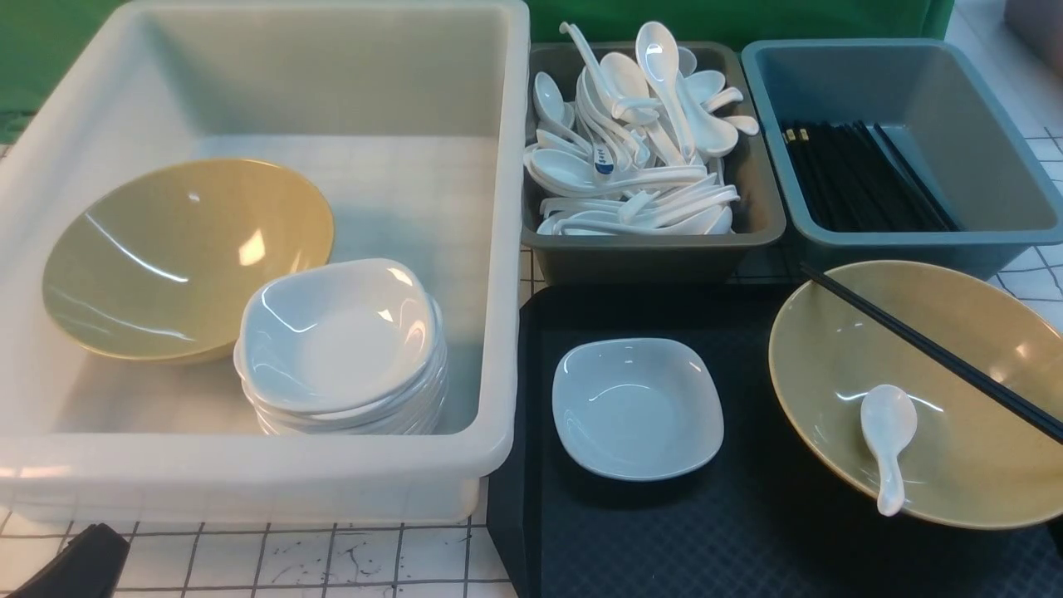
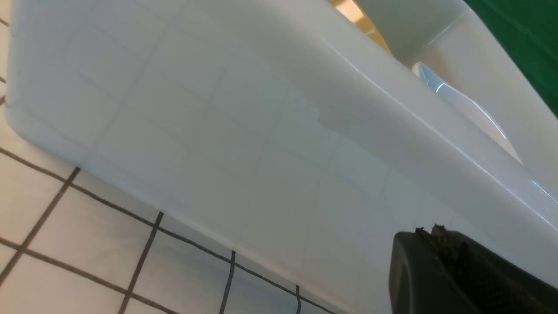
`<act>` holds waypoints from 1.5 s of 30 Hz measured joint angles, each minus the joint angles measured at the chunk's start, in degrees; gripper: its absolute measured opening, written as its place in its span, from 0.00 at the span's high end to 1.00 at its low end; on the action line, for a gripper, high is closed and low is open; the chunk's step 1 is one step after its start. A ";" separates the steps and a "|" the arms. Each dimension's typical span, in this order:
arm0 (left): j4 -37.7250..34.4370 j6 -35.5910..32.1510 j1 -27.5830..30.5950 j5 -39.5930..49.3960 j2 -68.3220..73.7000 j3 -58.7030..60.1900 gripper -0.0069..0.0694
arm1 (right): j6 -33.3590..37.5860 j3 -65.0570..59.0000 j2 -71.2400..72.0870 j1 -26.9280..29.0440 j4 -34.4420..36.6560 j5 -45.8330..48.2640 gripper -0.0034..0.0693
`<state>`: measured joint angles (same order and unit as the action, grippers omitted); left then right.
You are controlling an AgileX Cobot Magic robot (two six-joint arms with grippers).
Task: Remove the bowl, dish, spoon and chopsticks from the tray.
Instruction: Use the right arm to grab the chopsticks
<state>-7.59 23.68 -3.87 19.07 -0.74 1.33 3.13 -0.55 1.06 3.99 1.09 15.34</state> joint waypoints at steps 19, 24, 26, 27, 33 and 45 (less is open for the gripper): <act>-33.29 9.51 0.00 -19.96 0.00 0.31 0.91 | 0.00 0.00 0.00 0.00 0.00 0.00 0.63; -32.39 8.08 0.00 -13.63 0.00 -3.93 0.91 | 0.00 0.00 0.00 0.00 0.00 0.00 0.63; -30.05 4.34 0.00 -6.56 0.79 -9.16 0.91 | 0.00 0.00 0.00 0.00 0.00 0.00 0.63; -28.93 1.87 0.00 -2.56 2.61 -12.74 0.91 | 0.00 0.00 0.00 0.00 0.00 0.00 0.63; -25.38 -13.42 0.00 18.86 16.69 -26.20 0.91 | -4.74 -0.49 0.00 0.00 1.61 -3.42 0.63; -32.11 -32.24 -6.82 29.16 36.81 -35.34 0.91 | -27.38 3.30 -1.97 -4.07 5.69 -3.40 0.65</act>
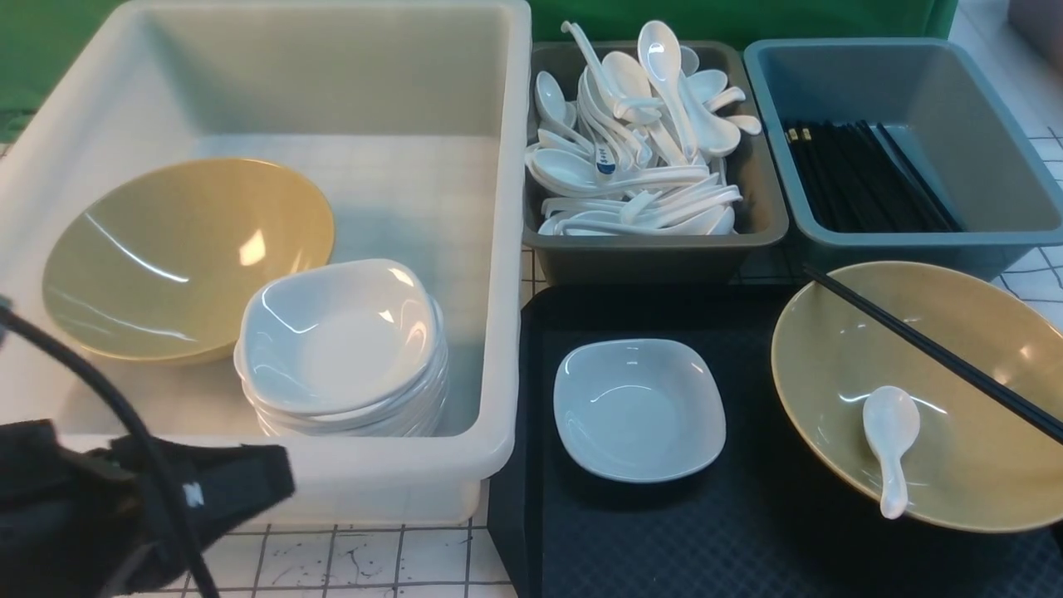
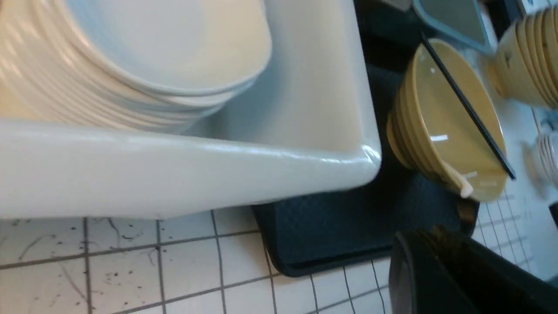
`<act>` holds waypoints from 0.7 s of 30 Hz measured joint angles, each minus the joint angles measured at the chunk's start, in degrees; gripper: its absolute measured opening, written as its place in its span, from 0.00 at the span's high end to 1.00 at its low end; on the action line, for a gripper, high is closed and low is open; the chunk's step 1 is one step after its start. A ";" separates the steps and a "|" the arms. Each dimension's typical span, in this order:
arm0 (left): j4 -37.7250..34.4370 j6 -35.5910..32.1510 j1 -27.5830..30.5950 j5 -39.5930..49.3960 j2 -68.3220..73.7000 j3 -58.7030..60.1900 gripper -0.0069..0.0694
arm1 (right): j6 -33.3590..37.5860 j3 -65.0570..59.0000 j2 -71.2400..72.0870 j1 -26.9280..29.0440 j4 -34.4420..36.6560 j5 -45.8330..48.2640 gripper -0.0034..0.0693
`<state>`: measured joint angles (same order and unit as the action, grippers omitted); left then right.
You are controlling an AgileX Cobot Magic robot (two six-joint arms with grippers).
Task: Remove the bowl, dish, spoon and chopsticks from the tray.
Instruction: Use the right arm to grab the chopsticks
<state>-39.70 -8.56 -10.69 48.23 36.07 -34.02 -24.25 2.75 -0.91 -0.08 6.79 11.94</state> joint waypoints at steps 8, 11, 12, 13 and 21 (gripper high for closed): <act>-0.46 -3.48 -6.90 -0.82 8.87 -5.68 0.91 | 16.43 27.82 -25.12 -16.00 0.00 29.74 0.78; -0.46 -5.63 -9.05 -1.38 11.62 -7.47 0.91 | 23.29 36.53 -36.61 -20.53 -0.25 39.25 0.79; -0.46 -6.05 -9.56 -1.67 11.90 -7.64 0.91 | 25.75 38.42 -39.38 -21.39 -0.31 40.83 0.79; -0.53 -6.49 -10.15 -1.90 12.04 -7.77 0.91 | 28.19 40.68 -42.70 -21.86 -0.36 41.72 0.79; -0.72 -7.06 -12.73 -0.40 11.98 -7.82 0.91 | 43.41 58.75 -68.48 -13.77 -2.79 49.75 0.77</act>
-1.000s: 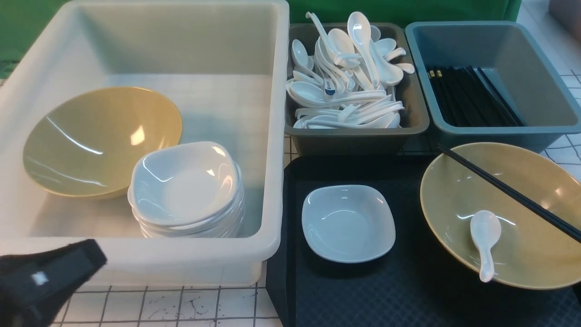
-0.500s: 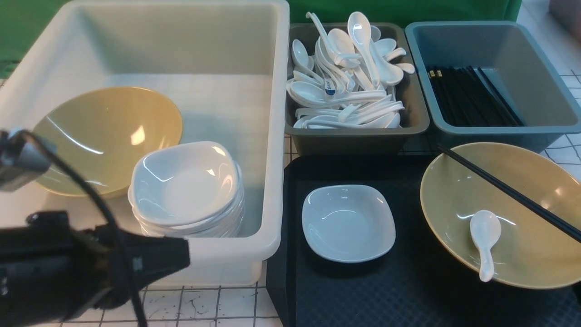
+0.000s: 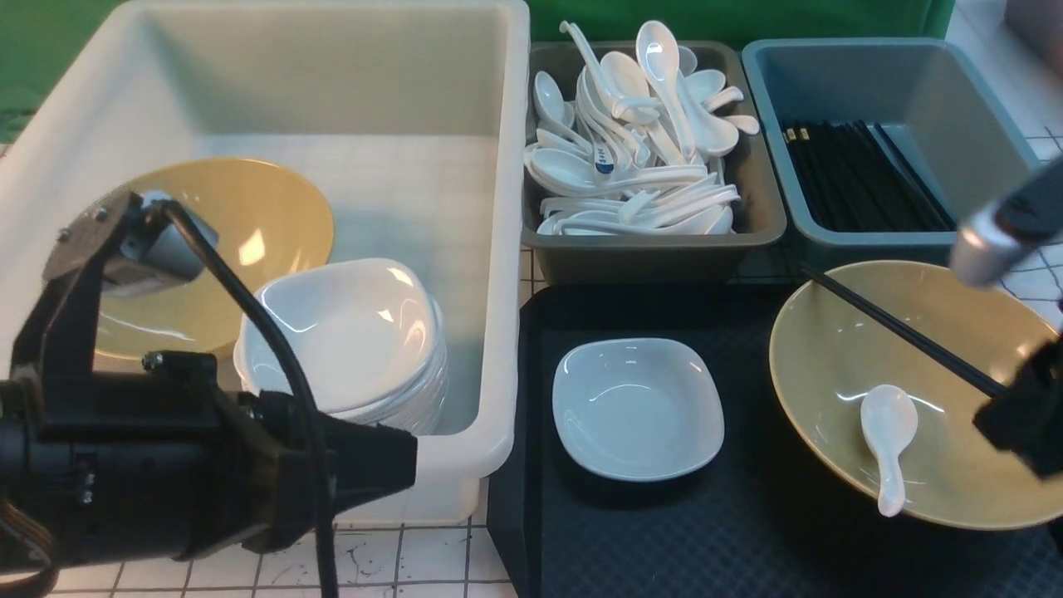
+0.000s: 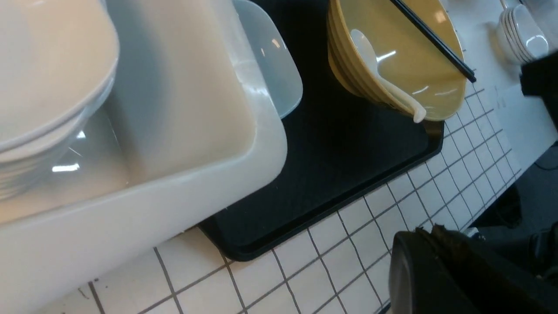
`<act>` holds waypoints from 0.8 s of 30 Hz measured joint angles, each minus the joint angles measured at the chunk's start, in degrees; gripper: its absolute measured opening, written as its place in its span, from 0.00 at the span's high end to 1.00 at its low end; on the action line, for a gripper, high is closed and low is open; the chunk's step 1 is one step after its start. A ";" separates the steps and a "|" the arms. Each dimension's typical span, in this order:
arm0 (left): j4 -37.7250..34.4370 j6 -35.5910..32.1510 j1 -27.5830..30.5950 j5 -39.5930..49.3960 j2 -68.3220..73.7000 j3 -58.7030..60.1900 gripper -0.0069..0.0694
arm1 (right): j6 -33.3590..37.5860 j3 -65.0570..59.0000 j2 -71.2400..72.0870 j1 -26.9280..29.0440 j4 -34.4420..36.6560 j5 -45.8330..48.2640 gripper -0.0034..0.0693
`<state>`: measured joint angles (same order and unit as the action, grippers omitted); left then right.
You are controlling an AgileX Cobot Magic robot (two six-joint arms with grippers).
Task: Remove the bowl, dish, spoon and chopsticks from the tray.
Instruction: Use the right arm to grab the chopsticks
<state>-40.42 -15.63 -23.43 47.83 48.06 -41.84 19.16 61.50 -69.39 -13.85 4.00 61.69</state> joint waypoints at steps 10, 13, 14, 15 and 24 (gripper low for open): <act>-0.22 -1.66 -2.00 1.50 0.00 0.00 0.91 | 9.49 8.24 -15.60 9.81 -1.24 -1.51 0.38; -0.33 -2.02 -2.10 1.50 0.00 0.00 0.91 | 10.92 8.30 -17.94 10.09 -1.58 -3.33 0.20; -0.47 -2.21 -2.10 1.50 0.00 0.00 0.91 | 11.18 8.35 -18.99 10.14 -1.65 -3.64 0.17; -0.59 -2.49 -2.10 1.50 0.00 0.00 0.91 | 11.44 8.35 -20.16 10.15 -1.65 -3.95 0.14; -3.29 -5.26 -2.10 1.49 0.00 0.00 0.91 | 12.08 8.35 -29.83 10.15 -7.72 -9.76 0.21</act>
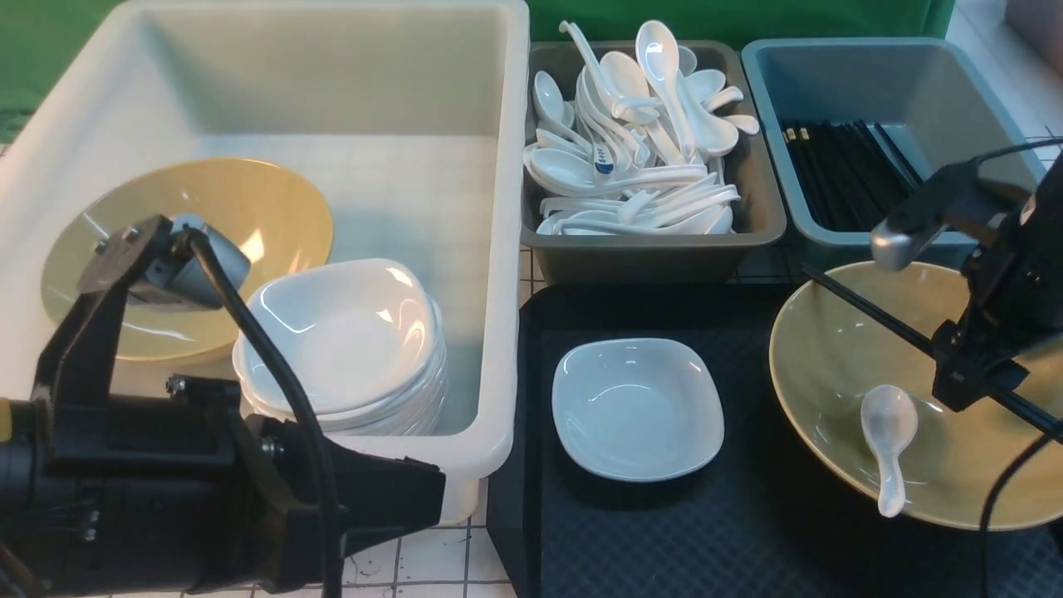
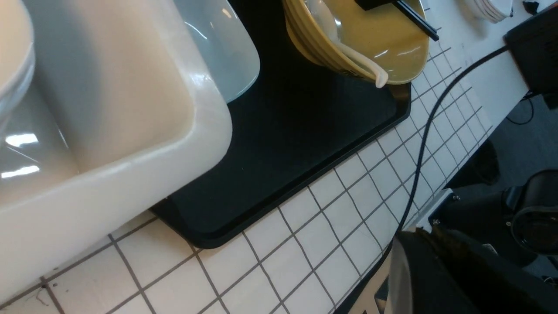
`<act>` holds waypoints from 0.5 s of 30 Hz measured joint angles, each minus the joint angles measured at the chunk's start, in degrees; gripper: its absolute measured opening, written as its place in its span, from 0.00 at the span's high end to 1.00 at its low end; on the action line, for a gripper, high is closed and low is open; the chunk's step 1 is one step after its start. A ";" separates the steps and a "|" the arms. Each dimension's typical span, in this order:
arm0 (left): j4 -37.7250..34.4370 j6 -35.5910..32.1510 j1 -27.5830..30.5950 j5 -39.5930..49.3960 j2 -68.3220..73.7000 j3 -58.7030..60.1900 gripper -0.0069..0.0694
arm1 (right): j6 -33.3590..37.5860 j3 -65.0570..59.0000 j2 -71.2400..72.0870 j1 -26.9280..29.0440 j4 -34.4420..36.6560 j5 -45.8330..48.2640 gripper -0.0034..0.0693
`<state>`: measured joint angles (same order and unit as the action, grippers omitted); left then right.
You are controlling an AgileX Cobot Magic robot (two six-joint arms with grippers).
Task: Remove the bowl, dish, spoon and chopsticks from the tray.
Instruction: Use the right arm to grab the chopsticks
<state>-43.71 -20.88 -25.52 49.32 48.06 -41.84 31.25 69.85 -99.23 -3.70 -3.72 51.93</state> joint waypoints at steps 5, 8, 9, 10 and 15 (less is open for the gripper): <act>-0.48 -1.45 0.00 0.00 0.00 0.00 0.91 | 0.08 0.00 -1.89 0.00 -0.19 0.71 0.45; -0.87 -1.88 0.00 0.00 0.00 0.00 0.91 | 0.75 0.30 -1.93 0.00 -0.26 3.51 0.69; -1.00 -2.01 0.00 0.00 0.00 0.00 0.91 | 0.76 0.60 -1.93 0.00 -0.26 4.58 0.77; -1.00 -2.12 0.00 0.00 0.00 0.00 0.91 | 0.51 1.02 -1.64 0.00 -0.20 5.59 0.83; -1.00 -2.50 0.00 -0.05 0.00 0.00 0.91 | -2.84 5.25 2.66 -0.10 1.44 8.49 0.86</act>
<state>-44.71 -23.38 -25.52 49.27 48.06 -41.84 28.41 75.10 -96.57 -3.81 -2.28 60.41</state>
